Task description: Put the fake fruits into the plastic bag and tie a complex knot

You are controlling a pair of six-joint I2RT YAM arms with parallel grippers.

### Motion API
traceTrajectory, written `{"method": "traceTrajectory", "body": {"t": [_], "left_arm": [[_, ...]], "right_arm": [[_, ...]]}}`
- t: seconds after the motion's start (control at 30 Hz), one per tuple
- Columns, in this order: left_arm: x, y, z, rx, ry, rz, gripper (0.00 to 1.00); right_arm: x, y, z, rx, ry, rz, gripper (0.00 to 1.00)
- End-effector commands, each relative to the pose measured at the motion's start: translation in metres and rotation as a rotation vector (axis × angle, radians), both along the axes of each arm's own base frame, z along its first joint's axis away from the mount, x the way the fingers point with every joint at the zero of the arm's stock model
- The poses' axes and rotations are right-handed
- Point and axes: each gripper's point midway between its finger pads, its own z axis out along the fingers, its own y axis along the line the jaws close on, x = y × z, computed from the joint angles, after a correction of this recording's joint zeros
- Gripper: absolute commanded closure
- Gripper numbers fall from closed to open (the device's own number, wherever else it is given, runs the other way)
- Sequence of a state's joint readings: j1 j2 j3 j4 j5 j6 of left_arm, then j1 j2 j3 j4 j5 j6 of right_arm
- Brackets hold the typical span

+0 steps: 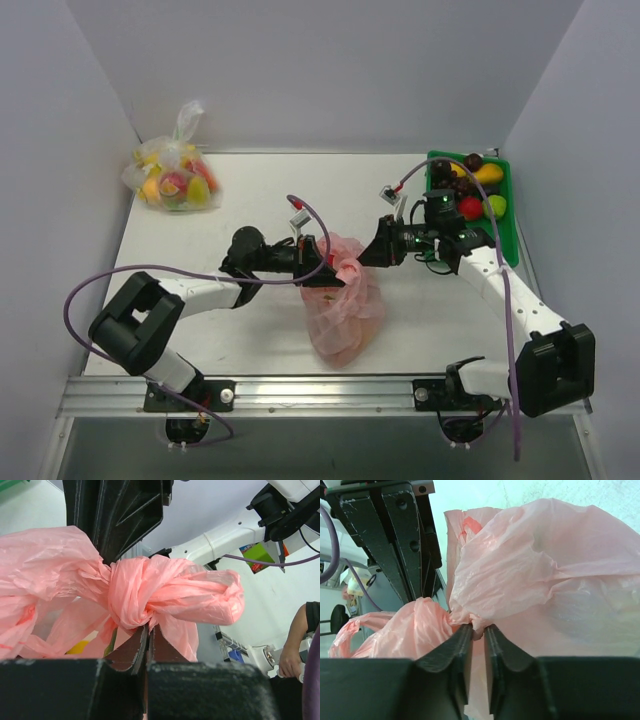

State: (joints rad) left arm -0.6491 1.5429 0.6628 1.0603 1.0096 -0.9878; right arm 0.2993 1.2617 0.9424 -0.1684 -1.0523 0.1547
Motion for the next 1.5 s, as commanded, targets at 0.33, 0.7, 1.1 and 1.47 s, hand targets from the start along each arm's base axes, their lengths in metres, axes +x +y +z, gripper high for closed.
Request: {"method": "traceTrajectory", "body": {"t": [0.33, 0.7, 1.1, 1.47], "left_arm": [[0.003, -0.01, 0.015, -0.049, -0.094, -0.003, 1.0], [0.011, -0.019, 0.007, -0.037, -0.082, 0.007, 1.0], [0.004, -0.039, 0.019, -0.093, -0.081, -0.035, 1.0], [0.033, -0.023, 0.04, -0.124, -0.064, 0.072, 1.0]], "right_arm": [[-0.014, -0.015, 0.018, 0.012, -0.012, -0.04, 0.62], [-0.034, -0.002, 0.013, 0.039, 0.012, 0.048, 0.88], [-0.015, 0.039, 0.014, 0.094, 0.031, 0.065, 0.28], [-0.018, 0.036, 0.007, 0.142, 0.067, 0.027, 0.23]]}}
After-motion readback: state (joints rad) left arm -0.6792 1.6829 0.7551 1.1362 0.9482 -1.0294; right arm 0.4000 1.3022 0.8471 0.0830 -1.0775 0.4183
